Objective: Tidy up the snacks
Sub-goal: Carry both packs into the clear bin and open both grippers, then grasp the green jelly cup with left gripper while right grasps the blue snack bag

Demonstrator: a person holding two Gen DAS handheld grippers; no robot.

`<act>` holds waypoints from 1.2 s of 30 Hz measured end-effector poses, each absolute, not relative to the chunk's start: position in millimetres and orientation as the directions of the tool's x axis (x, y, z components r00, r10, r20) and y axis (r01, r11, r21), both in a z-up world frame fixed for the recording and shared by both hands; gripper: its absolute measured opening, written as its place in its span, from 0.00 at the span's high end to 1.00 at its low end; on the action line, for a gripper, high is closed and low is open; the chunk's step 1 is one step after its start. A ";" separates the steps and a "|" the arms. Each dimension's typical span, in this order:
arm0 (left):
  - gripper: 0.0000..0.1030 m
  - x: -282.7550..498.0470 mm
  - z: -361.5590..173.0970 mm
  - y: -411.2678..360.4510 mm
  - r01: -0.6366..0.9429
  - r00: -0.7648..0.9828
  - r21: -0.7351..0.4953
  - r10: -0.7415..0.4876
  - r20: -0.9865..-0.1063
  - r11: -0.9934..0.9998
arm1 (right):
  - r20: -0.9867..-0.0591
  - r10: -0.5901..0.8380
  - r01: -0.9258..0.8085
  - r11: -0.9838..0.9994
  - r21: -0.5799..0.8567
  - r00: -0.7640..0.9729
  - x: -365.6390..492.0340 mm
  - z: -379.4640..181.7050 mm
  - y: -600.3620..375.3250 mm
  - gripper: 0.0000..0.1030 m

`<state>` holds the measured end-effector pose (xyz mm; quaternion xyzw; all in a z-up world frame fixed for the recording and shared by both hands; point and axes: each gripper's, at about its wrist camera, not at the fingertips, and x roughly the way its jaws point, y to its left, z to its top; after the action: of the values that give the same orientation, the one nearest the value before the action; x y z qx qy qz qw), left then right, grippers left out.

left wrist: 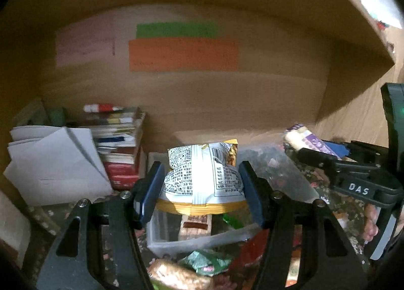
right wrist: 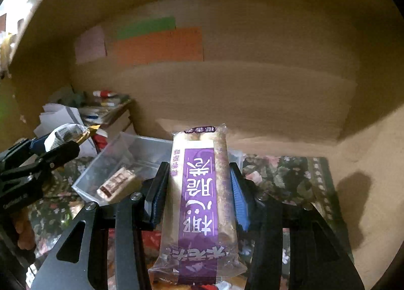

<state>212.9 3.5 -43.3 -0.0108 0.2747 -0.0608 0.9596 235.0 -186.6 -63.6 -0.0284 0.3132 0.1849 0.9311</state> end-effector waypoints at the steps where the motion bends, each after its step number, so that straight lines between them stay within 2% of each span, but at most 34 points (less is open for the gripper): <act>1: 0.41 219.1 -46.9 0.9 0.114 0.835 -0.049 -0.123 -0.537 0.992 | -0.604 0.321 -0.361 0.931 0.059 0.730 240.7 -66.1 -184.6 0.59; 9: 0.41 247.0 -67.1 -17.6 0.152 0.784 -0.024 -0.135 -0.605 0.988 | -0.684 0.308 -0.365 0.929 0.065 0.661 268.7 -88.7 -176.7 0.59; 18: 0.40 255.7 -67.2 -22.8 0.173 0.766 -0.039 -0.160 -0.623 0.984 | -0.718 0.286 -0.363 0.930 0.049 0.635 272.2 -98.1 -174.8 0.58; 23: 0.39 245.5 -59.2 -14.6 0.170 0.774 -0.054 -0.167 -0.610 0.984 | -0.693 0.286 -0.368 0.929 0.031 0.662 261.4 -89.5 -177.6 0.50; 36: 0.29 171.6 -35.1 25.2 0.120 0.832 -0.048 -0.127 -0.541 0.992 | -0.584 0.323 -0.382 0.924 0.024 0.745 194.1 -50.6 -201.4 0.43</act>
<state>171.6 25.2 -35.1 -0.0060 0.2828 -0.0646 0.9570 194.1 -201.4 -50.6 -0.0487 0.3031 0.1890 0.9328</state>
